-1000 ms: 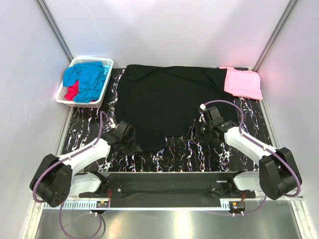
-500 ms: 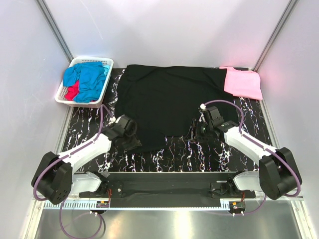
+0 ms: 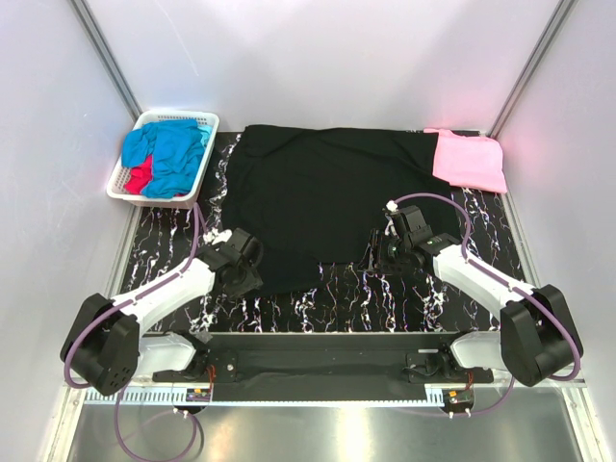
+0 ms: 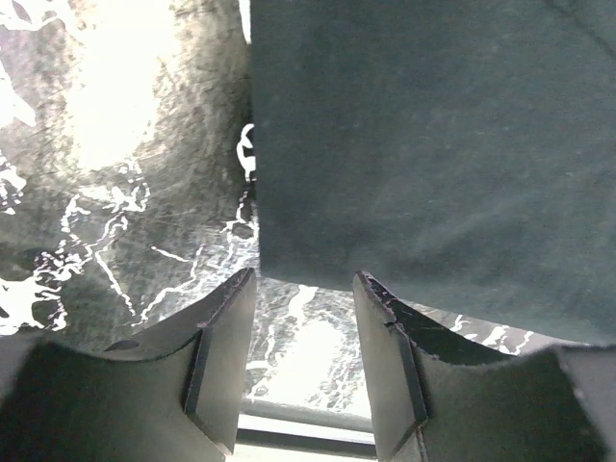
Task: Fold and stack the t-shirts
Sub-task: Flatten the tshirt out
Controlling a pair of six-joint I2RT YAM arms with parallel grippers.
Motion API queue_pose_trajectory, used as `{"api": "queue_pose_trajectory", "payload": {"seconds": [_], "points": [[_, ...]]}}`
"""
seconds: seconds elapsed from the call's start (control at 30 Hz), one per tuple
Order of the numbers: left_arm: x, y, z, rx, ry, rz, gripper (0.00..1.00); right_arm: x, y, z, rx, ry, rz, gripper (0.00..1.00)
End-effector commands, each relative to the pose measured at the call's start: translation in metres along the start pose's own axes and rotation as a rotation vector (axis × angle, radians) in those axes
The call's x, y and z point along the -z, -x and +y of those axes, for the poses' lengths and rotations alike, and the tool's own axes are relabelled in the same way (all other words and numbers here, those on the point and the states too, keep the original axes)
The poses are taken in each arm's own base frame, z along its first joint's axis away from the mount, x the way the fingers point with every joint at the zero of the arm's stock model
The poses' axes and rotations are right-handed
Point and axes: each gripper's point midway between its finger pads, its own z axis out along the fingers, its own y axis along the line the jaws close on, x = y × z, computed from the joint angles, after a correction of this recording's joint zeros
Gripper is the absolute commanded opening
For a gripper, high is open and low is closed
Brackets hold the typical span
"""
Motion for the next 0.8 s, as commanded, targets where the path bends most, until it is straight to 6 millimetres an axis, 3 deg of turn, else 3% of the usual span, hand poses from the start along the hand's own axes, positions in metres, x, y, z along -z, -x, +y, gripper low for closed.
{"api": "queue_pose_trajectory", "payload": {"seconds": [0.0, 0.43, 0.57, 0.77], "points": [[0.001, 0.006, 0.003, 0.016, 0.026, -0.032, 0.5, 0.006, 0.019, 0.013, 0.017, 0.018, -0.067, 0.53], [-0.014, -0.002, -0.003, 0.011, 0.044, 0.021, 0.48, 0.01, 0.021, 0.013, 0.018, 0.013, -0.081, 0.53], [-0.015, -0.001, -0.008, 0.009, 0.029, 0.023, 0.38, 0.01, 0.021, 0.011, 0.018, 0.006, -0.083, 0.53], [-0.01, 0.002, -0.012, 0.002, 0.012, 0.017, 0.1, 0.01, 0.02, 0.01, 0.018, 0.002, -0.08, 0.53]]}}
